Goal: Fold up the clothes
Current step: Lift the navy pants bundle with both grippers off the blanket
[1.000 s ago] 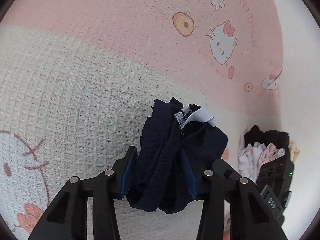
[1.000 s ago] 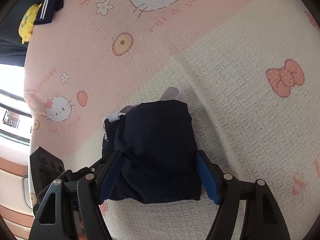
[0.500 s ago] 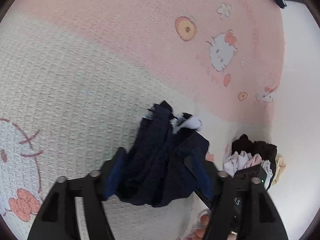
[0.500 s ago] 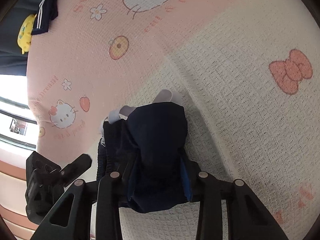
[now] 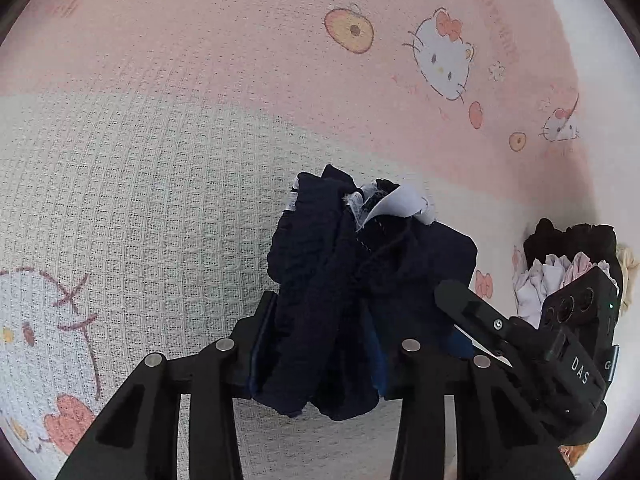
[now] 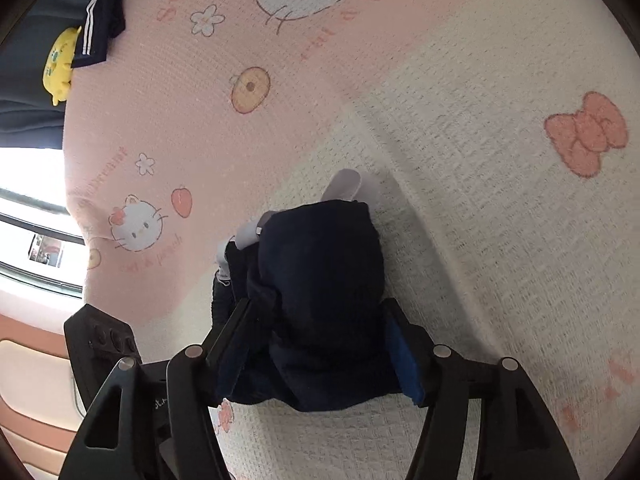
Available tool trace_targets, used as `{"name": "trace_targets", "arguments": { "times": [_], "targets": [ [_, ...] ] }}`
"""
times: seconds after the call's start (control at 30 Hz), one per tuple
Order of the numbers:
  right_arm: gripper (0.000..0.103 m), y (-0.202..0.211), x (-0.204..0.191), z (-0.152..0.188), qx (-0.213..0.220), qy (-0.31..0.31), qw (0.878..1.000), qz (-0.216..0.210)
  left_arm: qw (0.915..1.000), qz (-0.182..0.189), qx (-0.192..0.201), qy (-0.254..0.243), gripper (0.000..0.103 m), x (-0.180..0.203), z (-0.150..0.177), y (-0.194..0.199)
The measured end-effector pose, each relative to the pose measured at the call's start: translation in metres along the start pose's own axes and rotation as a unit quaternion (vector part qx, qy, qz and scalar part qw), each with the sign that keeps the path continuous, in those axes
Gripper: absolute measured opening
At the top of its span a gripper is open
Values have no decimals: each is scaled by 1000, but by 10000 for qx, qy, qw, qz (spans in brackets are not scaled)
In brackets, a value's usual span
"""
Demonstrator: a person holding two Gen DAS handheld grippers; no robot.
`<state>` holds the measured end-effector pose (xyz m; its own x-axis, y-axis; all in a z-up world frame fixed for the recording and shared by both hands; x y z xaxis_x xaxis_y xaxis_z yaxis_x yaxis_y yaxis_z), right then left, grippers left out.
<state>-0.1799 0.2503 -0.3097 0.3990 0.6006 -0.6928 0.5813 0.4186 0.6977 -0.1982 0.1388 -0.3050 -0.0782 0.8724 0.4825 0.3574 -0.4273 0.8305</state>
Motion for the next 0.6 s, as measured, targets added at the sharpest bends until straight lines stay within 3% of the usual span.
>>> {"name": "trace_targets", "arguments": {
  "times": [0.23,0.4,0.47,0.6],
  "targets": [
    [63,1,10,8,-116,-297,9994,-152,10000,7,-13,34,36,0,-1,-1],
    [64,-14,8,7,-377,-528,9955,-687,9998,176,-42,56,36,-4,-2,1],
    [63,-18,6,3,-348,-521,9955,-717,9997,239,-44,81,36,-5,-2,2],
    [49,-24,-3,1,-297,-141,9984,-464,9993,290,0,222,36,-8,-2,3]
  ]
}}
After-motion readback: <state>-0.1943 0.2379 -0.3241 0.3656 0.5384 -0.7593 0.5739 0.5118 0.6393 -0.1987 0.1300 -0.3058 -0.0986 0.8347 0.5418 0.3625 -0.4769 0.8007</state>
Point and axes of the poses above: each gripper's, at about its wrist camera, not at the fingertips, and y roughly against the way its jaws point, x to its right, z to its underside, the point moved 3 cm from there along -y, roughly the way its jaws point, and after that the axes turned 1 degree about -y, right-handed, at the moved point
